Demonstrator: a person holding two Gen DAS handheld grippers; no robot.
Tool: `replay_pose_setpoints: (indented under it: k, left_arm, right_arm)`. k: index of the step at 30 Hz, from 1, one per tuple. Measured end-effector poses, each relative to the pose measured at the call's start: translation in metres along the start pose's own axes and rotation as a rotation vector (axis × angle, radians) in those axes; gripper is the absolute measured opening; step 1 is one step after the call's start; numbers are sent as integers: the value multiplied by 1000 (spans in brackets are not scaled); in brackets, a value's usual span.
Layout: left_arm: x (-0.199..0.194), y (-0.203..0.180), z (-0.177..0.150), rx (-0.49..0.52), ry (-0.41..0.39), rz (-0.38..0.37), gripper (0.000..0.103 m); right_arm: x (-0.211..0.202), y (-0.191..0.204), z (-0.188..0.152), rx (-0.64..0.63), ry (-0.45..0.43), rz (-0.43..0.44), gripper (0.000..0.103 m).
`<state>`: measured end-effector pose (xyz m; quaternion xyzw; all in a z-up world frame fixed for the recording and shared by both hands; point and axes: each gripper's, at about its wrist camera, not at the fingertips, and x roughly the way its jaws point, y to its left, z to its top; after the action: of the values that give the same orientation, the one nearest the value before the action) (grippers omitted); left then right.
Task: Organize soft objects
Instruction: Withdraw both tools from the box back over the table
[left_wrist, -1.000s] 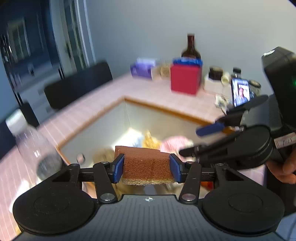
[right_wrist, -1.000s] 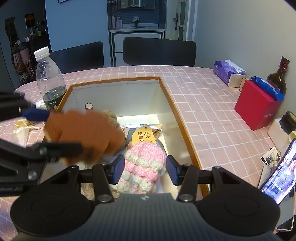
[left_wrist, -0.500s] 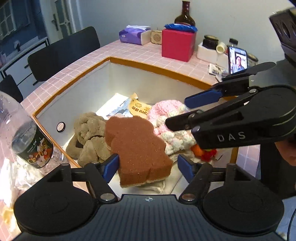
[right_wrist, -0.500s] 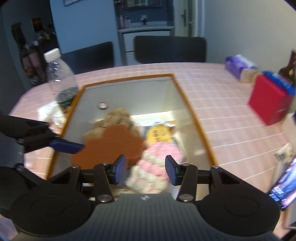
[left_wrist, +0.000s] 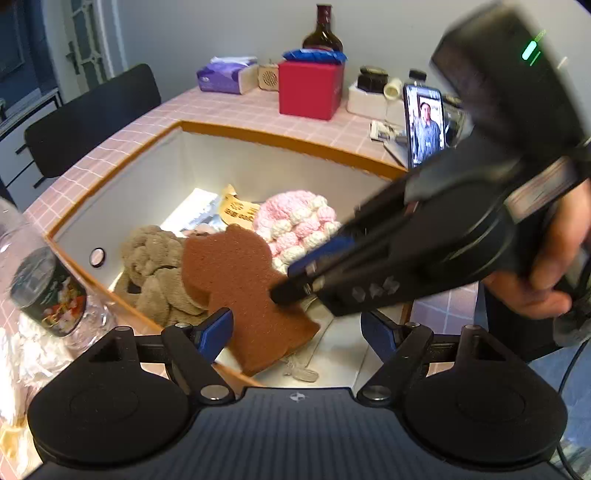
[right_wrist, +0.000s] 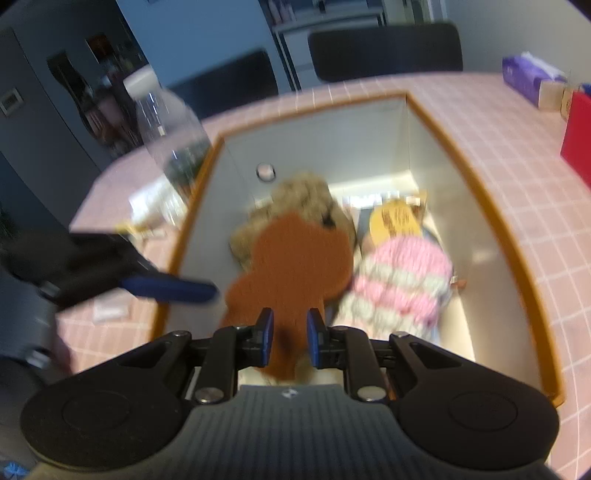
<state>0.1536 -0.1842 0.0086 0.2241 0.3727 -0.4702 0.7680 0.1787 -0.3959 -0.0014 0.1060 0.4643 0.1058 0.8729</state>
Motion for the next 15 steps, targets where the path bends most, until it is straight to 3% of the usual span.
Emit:
replay_pose_setpoints:
  k: [6,11,15]
  left_arm:
    - [-23,1,-7,-18,-57,0,90]
    - [-37,3,-17,-58,-113,9,90]
    - [-52,7,-31,-96,-183,34,88]
  right_arm:
    - [9,2,-5,-27,36,-24,18]
    - [-8,7,-2,-45,-27,-30,22]
    - [-24,24,-5,-107,-101,-90,24]
